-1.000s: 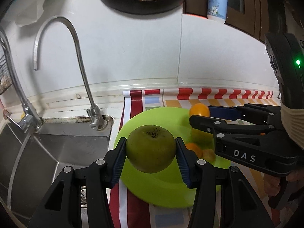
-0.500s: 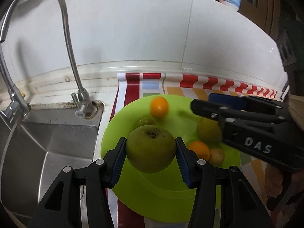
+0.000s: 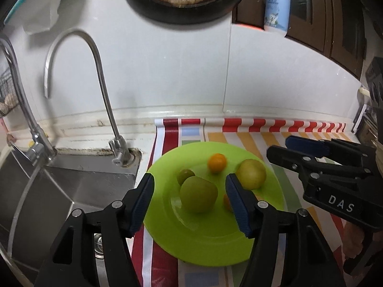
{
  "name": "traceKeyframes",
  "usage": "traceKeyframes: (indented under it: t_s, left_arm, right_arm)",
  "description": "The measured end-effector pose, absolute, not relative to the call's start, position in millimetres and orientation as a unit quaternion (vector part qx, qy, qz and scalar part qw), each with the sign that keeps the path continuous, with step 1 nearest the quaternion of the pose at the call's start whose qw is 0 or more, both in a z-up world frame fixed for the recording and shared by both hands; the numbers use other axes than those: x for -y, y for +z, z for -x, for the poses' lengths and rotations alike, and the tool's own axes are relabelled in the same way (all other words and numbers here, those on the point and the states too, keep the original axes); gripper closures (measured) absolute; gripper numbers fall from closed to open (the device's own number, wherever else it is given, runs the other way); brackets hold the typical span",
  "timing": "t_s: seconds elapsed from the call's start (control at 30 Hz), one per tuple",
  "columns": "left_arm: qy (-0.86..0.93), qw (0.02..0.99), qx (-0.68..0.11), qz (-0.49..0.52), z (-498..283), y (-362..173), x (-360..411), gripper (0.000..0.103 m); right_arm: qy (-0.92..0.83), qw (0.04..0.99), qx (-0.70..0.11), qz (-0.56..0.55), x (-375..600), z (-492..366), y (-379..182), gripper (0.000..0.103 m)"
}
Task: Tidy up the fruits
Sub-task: 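Open both tools to release the apple and orange onto the plate, then move both open tools back toward the remaining fruits on the cloth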
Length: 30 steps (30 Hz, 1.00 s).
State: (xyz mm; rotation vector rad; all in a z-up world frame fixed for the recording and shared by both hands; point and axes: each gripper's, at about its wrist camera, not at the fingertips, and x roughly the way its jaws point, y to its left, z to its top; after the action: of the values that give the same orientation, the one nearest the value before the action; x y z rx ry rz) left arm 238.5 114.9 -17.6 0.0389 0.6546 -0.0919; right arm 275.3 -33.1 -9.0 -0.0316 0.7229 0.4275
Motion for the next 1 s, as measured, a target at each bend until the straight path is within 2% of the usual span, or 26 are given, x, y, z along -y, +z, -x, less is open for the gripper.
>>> traceKeyframes:
  t_s: [0.4,0.53,0.63,0.97,1.0]
  left_arm:
    - [-0.059,0.953,-0.294,-0.040,-197.8,4.9,-89.4,0.034]
    - [-0.062,0.956,-0.284,-0.044,-184.2,11.9,-81.0,0.027]
    - [-0.067,0.957,-0.279,-0.048,-173.9,15.7,-72.8,0.024]
    - [-0.097,0.959,-0.260,-0.053,-140.9,20.6,-41.3,0.019]
    - [-0.100,0.959,-0.259,-0.053,-138.8,20.8,-38.5,0.019]
  right_arm:
    - [0.178,0.924,-0.338,0.003,67.7,-227.6,10.7,0.063]
    - [0.167,0.929,-0.331,0.001,78.9,-209.8,17.7,0.063]
    - [0.157,0.933,-0.323,-0.001,87.3,-196.9,22.1,0.056]
    - [0.102,0.947,-0.304,-0.022,129.7,-153.1,30.1,0.055]
    - [0.096,0.948,-0.301,-0.026,135.2,-148.9,31.0,0.051]
